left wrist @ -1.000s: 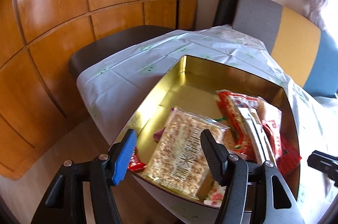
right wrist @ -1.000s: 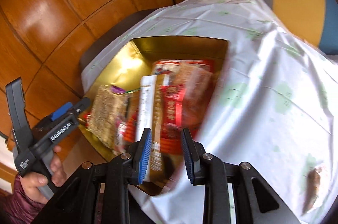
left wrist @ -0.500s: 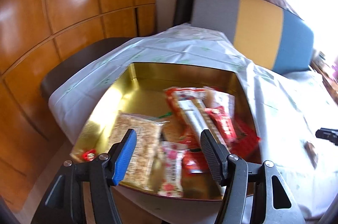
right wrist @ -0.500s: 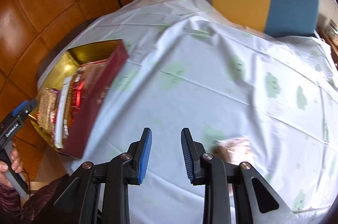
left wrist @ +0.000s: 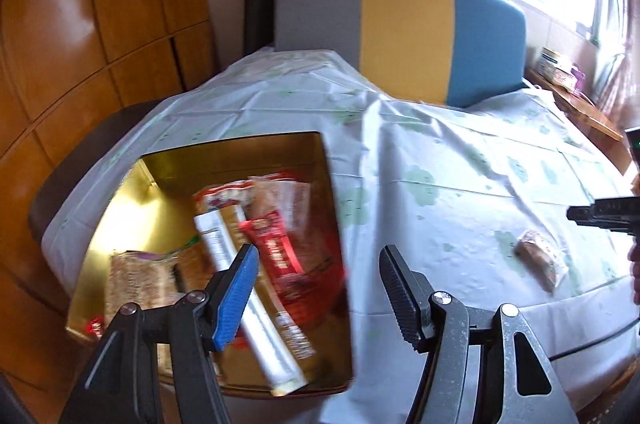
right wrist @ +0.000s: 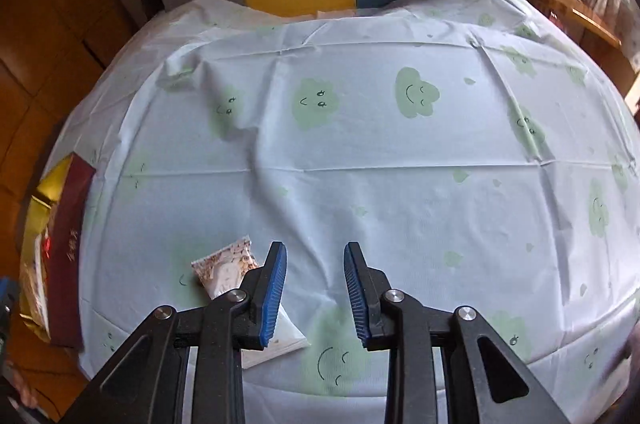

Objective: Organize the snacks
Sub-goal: 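Move the right tool to the white BA ZHEN bag and grasp it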

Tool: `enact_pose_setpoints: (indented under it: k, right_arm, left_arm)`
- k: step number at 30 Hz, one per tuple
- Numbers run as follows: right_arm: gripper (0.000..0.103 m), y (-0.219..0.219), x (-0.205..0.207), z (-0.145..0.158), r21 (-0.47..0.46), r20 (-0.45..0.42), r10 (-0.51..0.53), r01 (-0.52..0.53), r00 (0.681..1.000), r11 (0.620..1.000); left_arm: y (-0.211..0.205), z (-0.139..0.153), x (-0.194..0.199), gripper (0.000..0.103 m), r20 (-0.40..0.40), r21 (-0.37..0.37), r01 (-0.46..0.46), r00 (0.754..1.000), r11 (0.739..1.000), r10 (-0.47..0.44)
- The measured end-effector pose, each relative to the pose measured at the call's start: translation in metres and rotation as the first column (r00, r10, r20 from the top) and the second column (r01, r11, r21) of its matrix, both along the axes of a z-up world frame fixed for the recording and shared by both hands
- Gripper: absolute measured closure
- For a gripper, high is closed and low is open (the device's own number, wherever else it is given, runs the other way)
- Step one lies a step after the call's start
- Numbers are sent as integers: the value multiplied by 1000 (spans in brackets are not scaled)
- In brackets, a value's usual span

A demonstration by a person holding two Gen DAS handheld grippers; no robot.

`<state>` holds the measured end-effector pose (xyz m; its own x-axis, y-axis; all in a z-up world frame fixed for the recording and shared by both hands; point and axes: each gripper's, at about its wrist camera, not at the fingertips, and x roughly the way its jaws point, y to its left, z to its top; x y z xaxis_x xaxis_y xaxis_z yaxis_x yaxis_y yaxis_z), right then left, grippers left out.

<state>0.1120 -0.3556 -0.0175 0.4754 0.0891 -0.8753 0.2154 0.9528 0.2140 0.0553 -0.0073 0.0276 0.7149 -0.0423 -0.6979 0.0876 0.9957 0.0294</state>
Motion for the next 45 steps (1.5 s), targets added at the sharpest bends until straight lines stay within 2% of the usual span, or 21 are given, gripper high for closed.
enact_pose_setpoints:
  k: [2,6,8,9,11,14,17,21,23,26,29,32,34,37,39,42,45]
  right_arm:
    - [73,-10,1,0,66,11,-31,31,999,997]
    - [73,-18,-1,-6,146,-24,-69,72,997,987]
    - [73,-18,-1,-7,167,-34,-67,72,997,983]
    - [73,-17,0,-8,175,-40,-63,69,997,982]
    - [73,-14,0,-10,180,-53,-54,63,997,982]
    - [73,-10,-1,-12,190,-62,-31,42,998,981]
    - [73,-7,0,-13,208,-66,-13,27,998,978]
    - [73,5,3,-24,251,-105,40,-12,994,968]
    - [73,10,4,-28,236,-123,50,-20,991,972]
    - [73,11,5,-32,260,-133,51,-15,990,965]
    - [73,10,6,-32,278,-130,46,-8,991,960]
    - [73,7,6,-39,310,-163,40,12,986,951]
    - [70,5,6,-42,347,-174,40,24,984,937]
    - [70,7,6,-45,506,-161,83,10,983,863]
    - [70,7,7,-41,464,-152,66,12,986,886]
    - [70,-1,5,-42,478,-160,30,51,987,877]
    - [70,-4,5,-39,427,-159,2,67,987,902]
  left_arm:
    - [-15,-2,4,39,-28,-12,33,999,999,-34]
    - [-44,-8,14,43,-84,-53,99,991,994,-103]
    - [-59,-14,20,54,-112,-79,139,983,987,-148]
    - [-65,-17,22,55,-123,-83,154,979,985,-163]
    - [-79,-25,26,68,-146,-101,193,967,976,-207]
    - [-101,-39,34,73,-202,-142,253,939,957,-278]
    - [-123,-51,32,74,-245,-199,312,902,929,-355]
    - [-151,-61,33,74,-273,-245,363,864,899,-423]
    - [-160,-66,36,73,-288,-305,357,849,883,-442]
    - [-169,-67,38,71,-286,-350,367,834,862,-471]
    - [-181,-67,38,70,-279,-367,397,816,841,-507]
    - [-191,-68,35,70,-280,-344,445,792,827,-543]
    - [-194,-72,36,70,-290,-331,451,787,829,-544]
    - [-186,-79,41,70,-305,-338,428,793,838,-528]
    - [-180,-81,45,70,-308,-368,413,791,833,-529]
    - [-179,-79,47,64,-310,-358,405,798,841,-517]
    - [-184,-79,48,61,-317,-352,402,799,845,-512]
